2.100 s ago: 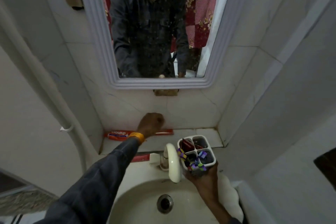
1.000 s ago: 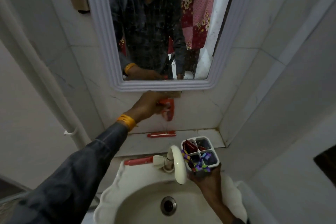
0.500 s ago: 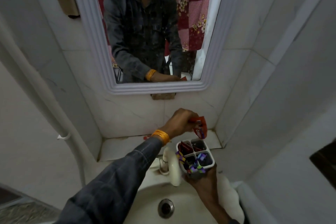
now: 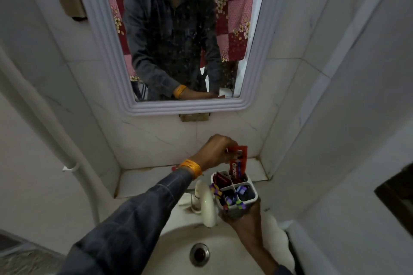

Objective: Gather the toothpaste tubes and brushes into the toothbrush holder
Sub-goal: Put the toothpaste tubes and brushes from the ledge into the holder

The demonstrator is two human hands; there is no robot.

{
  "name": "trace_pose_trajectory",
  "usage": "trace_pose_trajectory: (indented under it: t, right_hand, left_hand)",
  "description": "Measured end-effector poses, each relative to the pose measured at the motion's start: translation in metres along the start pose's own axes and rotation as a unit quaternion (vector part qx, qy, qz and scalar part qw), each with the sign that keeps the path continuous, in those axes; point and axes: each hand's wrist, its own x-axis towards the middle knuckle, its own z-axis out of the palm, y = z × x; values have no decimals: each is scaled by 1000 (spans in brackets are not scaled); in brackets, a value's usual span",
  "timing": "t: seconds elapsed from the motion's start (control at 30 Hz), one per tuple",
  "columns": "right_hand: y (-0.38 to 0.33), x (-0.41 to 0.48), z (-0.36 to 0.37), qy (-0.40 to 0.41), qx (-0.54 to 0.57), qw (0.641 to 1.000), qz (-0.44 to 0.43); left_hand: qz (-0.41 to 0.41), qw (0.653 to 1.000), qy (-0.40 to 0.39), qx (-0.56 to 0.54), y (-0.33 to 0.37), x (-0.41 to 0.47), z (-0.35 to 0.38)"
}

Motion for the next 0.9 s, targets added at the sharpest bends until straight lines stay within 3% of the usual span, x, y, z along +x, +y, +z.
trace_pose_trajectory:
  t: [0.17, 0.37, 0.5, 0.63, 0.77, 0.83, 0.9]
  right_hand:
    - [13, 4, -2, 19, -84, 995, -55]
    - [24, 1, -4, 29, -92, 995, -22]
    - [25, 3, -6, 11, -76, 997, -18]
    - [28, 2, -9, -30, -84, 996, 29]
    - [30, 0, -11, -16, -84, 995, 58]
    - [31, -1, -12, -18, -104, 993, 61]
    - [32, -1, -11, -11, -112, 991, 66]
  left_hand:
    - [-37, 996, -67, 43, 1, 2, 37]
    - [-66, 990, -111, 55, -13, -3, 53]
    - [-73, 995, -53, -43, -21, -19, 33]
    - [-183, 983, 19, 20, -82, -89, 16]
    - [-316, 936, -108, 112, -129, -165, 34]
    - [-322, 922, -169, 132, -129, -177, 50]
    - [-313, 920, -177, 154, -128, -176, 64]
